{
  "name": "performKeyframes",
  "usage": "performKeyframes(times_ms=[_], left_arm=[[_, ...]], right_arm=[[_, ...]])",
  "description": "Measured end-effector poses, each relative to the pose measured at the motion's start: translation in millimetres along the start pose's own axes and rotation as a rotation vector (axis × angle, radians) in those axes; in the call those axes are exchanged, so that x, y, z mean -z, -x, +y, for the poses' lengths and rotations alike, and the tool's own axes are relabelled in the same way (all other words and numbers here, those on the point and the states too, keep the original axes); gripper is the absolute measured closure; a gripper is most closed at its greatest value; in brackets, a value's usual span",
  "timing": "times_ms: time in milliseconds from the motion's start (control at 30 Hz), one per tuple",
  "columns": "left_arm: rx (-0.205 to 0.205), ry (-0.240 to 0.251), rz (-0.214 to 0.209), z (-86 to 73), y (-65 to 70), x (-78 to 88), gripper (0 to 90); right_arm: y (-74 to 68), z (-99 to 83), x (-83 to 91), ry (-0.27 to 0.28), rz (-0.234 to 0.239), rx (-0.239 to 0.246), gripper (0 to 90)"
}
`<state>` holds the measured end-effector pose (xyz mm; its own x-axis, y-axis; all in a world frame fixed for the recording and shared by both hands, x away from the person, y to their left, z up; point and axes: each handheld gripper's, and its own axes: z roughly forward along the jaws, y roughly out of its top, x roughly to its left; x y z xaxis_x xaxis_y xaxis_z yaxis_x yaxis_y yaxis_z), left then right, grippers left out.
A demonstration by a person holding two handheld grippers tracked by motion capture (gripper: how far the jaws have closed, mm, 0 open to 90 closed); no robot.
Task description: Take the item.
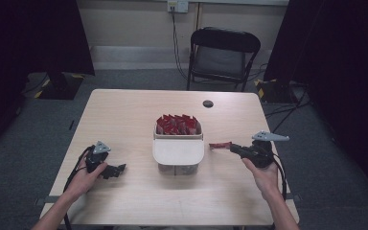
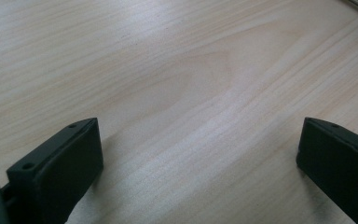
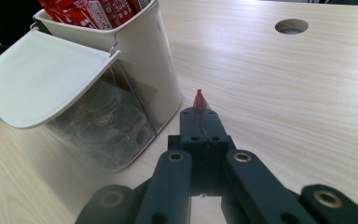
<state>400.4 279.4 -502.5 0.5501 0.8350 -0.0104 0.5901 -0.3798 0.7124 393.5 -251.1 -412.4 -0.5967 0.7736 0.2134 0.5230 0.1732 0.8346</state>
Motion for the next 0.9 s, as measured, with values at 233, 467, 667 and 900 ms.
performKeyframes(times_ms=[233, 467, 667, 900], left_arm=[[0.0, 0.0, 0.0, 0.0, 0.0, 0.0, 0.0], [0.001, 0.001, 0.0, 0.0, 0.1, -0.1, 0.0], [0.0, 0.0, 0.0, 0.0, 0.0, 0.0, 0.0], [0.001, 0.001, 0.0, 0.0, 0.1, -0.1, 0.0]], right_arm=[[3.8, -2.1, -3.8, -0.01, -0.027, 0.0, 90.0], [5.5, -2.7, -11.9, -0.024, -0.054, 0.019, 90.0], [6.9, -5.0, -19.0, -0.055, -0.065, 0.049, 90.0], [10.6, -6.5, -24.6, -0.065, -0.068, 0.037, 90.0]])
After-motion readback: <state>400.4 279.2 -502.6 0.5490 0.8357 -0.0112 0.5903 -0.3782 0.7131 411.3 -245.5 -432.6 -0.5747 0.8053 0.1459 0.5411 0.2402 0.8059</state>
